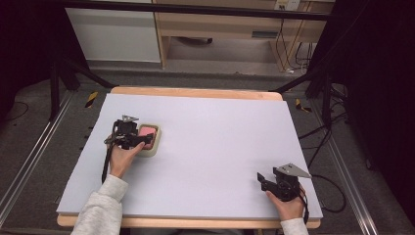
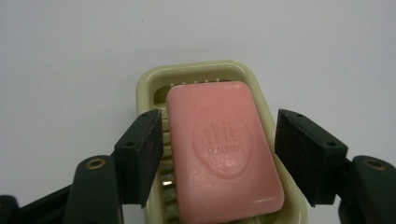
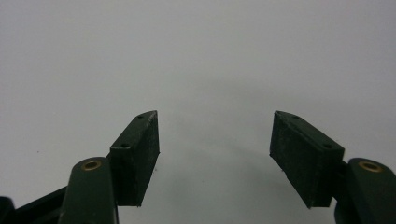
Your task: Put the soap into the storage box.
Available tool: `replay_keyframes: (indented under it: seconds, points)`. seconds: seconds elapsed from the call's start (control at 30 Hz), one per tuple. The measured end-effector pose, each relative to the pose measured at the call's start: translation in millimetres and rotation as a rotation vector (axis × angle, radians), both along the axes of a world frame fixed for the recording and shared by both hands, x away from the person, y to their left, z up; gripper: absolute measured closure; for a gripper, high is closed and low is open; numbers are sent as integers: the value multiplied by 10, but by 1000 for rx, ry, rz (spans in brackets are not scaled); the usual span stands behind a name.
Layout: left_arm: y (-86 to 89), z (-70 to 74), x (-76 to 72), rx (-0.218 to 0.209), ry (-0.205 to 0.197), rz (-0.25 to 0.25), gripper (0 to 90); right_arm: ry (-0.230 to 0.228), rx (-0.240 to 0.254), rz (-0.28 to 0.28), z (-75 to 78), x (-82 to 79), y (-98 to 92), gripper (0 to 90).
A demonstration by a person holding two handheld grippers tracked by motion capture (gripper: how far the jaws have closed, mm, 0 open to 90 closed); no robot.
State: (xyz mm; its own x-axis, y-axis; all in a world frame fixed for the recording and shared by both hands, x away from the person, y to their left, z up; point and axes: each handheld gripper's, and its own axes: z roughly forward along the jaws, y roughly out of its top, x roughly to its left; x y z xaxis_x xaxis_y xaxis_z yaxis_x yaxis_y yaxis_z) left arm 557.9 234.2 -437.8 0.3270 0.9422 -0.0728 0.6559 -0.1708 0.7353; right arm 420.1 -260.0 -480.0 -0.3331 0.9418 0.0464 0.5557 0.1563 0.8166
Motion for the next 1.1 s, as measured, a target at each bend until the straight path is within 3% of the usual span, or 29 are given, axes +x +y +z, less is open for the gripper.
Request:
replay_keyframes:
  seconds: [0.23, 0.47, 0.8, 1.1]
  points:
    - [10, 80, -84, -3, -23, -14, 301, 3, 8, -2, 7, -7, -3, 330]
    - [69, 134, -273, -34, -52, -31, 289, -9, -2, -12, 4, 0, -30, 307]
    - [241, 55, -574, -67, -91, -43, 270, -12, -1, -34, 14, -15, -66, 243]
    - [475, -91, -901, -56, -122, -26, 244, -13, 0, -49, 8, -27, -108, 224]
